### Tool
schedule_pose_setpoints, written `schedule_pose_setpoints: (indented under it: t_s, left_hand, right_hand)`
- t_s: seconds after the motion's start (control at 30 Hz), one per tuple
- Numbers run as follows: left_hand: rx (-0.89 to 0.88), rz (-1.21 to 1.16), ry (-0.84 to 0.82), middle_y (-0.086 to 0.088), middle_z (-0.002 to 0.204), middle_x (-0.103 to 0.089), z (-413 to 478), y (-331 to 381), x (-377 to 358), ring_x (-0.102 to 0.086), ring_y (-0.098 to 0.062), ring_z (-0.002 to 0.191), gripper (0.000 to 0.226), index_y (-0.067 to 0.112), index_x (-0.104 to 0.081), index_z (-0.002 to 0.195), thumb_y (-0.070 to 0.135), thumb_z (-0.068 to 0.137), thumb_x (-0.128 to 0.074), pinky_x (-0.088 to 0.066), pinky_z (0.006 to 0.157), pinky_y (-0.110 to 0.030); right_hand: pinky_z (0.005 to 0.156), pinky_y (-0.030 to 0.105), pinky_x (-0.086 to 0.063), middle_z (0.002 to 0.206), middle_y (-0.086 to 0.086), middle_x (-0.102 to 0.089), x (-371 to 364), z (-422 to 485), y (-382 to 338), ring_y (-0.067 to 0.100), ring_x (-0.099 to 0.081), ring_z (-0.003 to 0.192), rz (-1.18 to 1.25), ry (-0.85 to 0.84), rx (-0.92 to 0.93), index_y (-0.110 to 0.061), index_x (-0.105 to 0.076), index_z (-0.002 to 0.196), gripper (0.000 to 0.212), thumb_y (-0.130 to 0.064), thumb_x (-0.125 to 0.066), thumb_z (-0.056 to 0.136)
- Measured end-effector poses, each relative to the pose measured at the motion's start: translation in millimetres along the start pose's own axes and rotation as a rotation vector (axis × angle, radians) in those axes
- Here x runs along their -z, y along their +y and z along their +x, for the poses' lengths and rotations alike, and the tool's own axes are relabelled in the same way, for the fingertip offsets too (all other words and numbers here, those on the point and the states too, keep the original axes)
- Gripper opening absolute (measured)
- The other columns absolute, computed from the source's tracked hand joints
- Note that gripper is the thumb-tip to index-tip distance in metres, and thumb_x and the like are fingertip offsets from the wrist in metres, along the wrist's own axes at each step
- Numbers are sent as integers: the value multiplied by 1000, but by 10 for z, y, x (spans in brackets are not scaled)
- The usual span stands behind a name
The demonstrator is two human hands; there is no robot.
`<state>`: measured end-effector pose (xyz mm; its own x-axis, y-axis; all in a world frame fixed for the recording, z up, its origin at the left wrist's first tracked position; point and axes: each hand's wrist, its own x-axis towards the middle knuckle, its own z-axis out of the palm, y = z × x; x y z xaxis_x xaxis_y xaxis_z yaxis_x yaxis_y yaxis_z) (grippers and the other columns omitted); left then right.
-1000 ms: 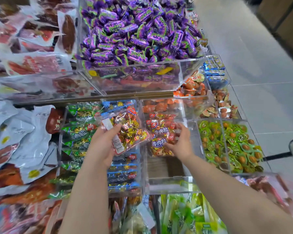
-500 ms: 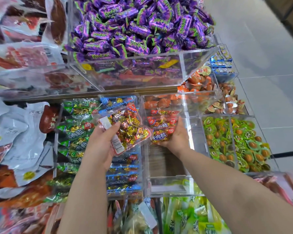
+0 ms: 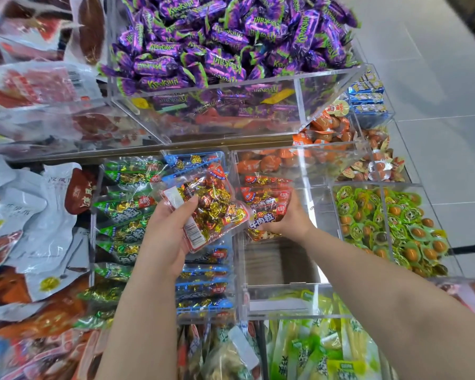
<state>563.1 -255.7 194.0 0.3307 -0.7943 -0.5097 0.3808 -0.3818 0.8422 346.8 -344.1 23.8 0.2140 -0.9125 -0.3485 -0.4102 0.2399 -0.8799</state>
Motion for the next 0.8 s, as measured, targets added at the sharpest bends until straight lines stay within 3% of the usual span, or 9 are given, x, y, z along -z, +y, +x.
schedule_pose_setpoints:
  t_s: [0.1,0.17,0.33,0.4,0.5,0.63,0.67,0.77,0.8]
  left_hand:
    - [-2,7,5,4,76,-75,-17,7,-15,-73,-14,66,10,20,-58,104,17,94,-58,-55,47,-30]
    - [-1,7,7,5,76,-75,-24,11,-13,-73,-13,67,10,20,-58,103,17,94,-59,-55,48,-30]
    - [-18,23,3,4,77,-75,-43,25,-31,-73,-14,68,8,21,-59,101,17,94,-58,-55,48,-31]
    - [-46,18,0,3,79,-75,-44,29,-51,-73,-15,70,9,22,-60,99,16,93,-59,-57,50,-35]
    - [-49,-42,-34,0,91,-75,-72,36,-110,-73,-18,83,13,22,-63,102,14,93,-59,-58,59,-37]
    - [-4,-126,-78,-6,106,-69,-138,26,-238,-65,-25,102,14,20,-63,103,12,91,-60,-53,89,-49]
    - [6,-139,-93,-6,102,-68,-159,14,-272,-64,-25,98,12,19,-63,100,12,90,-60,-52,88,-47]
    - [80,-183,-153,-7,91,-68,-227,8,-337,-67,-27,83,9,16,-63,97,17,88,-62,-58,64,-41]
    - [129,-221,-189,-9,97,-70,-241,8,-351,-68,-29,88,20,12,-64,104,19,85,-64,-59,69,-44]
  right_hand:
    - [90,11,-38,114,-26,-45,164,18,35,-3,-49,106,-101,-174,36,-50,-11,122,120,-29,-95,40]
    - [87,10,-33,108,-36,-38,231,28,34,-6,-46,102,-191,-240,40,-63,-6,115,120,-32,-94,39]
    - [82,12,-37,97,-47,-45,99,1,-21,-5,-49,93,-174,75,62,-57,-14,125,121,-61,-83,25]
    - [93,22,-40,112,-36,-50,25,-30,21,2,-52,103,-164,156,49,-53,-13,132,128,-66,-81,24]
    - [104,35,-40,132,-11,-50,29,-69,75,16,-48,124,-154,137,-30,-39,-7,140,141,-62,-86,26]
    - [112,46,-31,151,4,-29,143,-205,27,22,-31,138,-111,64,-125,-27,8,147,156,-45,-94,29]
    - [114,46,-28,154,6,-22,176,-264,7,23,-25,140,-108,51,-158,-25,15,147,158,-40,-95,34]
    - [116,44,-21,157,9,-6,241,-507,-32,25,-14,144,-110,10,-221,-18,23,146,151,-29,-93,49]
    - [116,43,-19,157,8,-4,262,-616,-96,25,-12,144,-119,26,-200,-18,19,147,144,-29,-91,54]
